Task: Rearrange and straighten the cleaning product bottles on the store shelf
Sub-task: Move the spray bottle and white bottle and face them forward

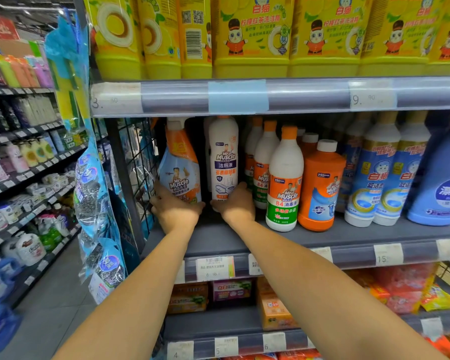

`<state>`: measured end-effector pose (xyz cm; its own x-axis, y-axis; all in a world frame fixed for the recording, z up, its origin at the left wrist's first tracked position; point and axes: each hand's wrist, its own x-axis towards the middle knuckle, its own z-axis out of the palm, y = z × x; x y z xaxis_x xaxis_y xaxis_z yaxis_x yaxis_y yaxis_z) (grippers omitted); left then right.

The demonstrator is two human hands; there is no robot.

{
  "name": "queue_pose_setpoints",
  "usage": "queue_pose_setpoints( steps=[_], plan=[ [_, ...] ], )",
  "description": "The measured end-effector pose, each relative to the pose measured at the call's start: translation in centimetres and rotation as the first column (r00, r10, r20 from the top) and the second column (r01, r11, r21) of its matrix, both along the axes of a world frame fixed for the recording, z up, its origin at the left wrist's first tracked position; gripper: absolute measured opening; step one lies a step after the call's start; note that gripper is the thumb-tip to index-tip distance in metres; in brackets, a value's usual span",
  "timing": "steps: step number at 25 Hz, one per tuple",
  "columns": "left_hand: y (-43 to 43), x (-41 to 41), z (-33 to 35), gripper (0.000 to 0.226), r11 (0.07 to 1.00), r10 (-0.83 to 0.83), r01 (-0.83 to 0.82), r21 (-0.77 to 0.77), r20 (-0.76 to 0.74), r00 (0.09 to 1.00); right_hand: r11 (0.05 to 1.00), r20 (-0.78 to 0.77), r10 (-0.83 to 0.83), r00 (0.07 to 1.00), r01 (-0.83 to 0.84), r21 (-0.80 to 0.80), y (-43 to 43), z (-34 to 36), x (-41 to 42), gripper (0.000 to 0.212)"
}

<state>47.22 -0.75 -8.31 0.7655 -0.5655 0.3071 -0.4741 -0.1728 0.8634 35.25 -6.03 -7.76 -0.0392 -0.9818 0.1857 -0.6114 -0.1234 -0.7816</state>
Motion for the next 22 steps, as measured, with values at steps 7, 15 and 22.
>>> queue_pose_setpoints(
  steps=[7, 15, 22],
  plan=[
    [-0.2, -0.1, -0.2, 0.121, 1.0, 0.002, -0.002, -0.013, 0.019, 1.0, 0.998, -0.018, 0.026, 0.999, -0.025, 0.051, 0.6, 0.5, -0.4, 0.081],
    [0.2, -0.4, 0.0, 0.121, 0.999, -0.011, 0.01, 0.03, 0.009, 1.0, 0.965, -0.215, 0.263, 0.94, -0.258, 0.054, 6.2, 0.7, -5.1, 0.072],
    [6.5, -5.9, 2.0, 0.089, 0.916, -0.208, 0.177, 0.359, 0.051, 0.977, 0.905, -0.41, 0.385, 0.827, -0.425, -0.007, 10.8, 2.4, -14.1, 0.054]
  ],
)
